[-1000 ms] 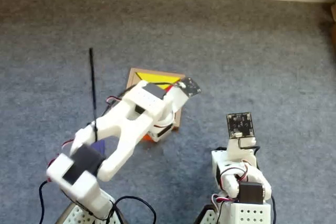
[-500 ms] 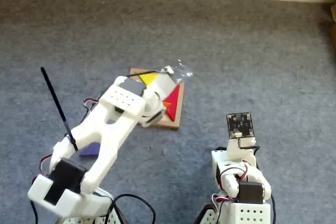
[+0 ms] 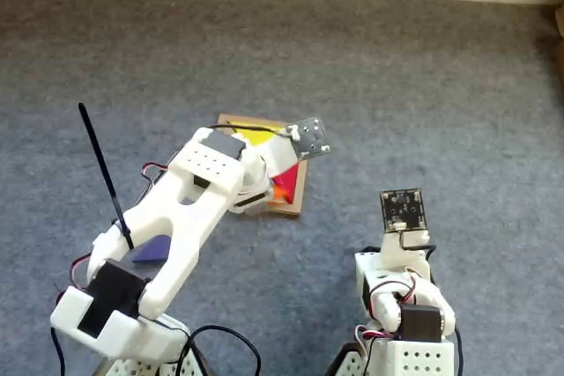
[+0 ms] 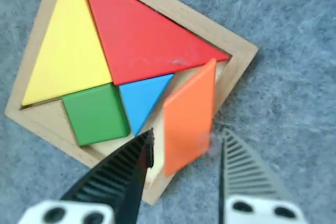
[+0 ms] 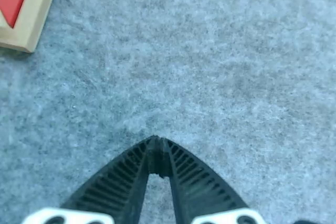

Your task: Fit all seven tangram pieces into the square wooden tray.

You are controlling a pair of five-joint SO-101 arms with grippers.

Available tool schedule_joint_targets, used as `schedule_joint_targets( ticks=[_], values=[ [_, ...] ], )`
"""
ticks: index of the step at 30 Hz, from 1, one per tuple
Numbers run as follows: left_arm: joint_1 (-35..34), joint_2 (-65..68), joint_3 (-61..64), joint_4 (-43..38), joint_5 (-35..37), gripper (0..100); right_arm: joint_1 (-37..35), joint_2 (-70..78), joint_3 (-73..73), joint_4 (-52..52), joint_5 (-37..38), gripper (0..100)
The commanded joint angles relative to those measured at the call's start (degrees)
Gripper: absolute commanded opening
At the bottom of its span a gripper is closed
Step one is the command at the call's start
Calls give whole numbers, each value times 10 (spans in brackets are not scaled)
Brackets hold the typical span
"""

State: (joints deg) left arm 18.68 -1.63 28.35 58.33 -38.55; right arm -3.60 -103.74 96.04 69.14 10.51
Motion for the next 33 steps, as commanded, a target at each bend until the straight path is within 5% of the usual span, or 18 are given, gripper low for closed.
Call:
schedule_joint_targets(
  ticks=[1, 10, 33],
  values=[
    [0, -8, -11, -7, -4, 239, 7, 7, 82, 5, 0, 16],
    [-39, -8, -65, -4, 67, 238, 7, 7, 82, 5, 0, 16],
    [-56, -1, 38, -84, 69, 238, 7, 7, 82, 5, 0, 16]
  ],
)
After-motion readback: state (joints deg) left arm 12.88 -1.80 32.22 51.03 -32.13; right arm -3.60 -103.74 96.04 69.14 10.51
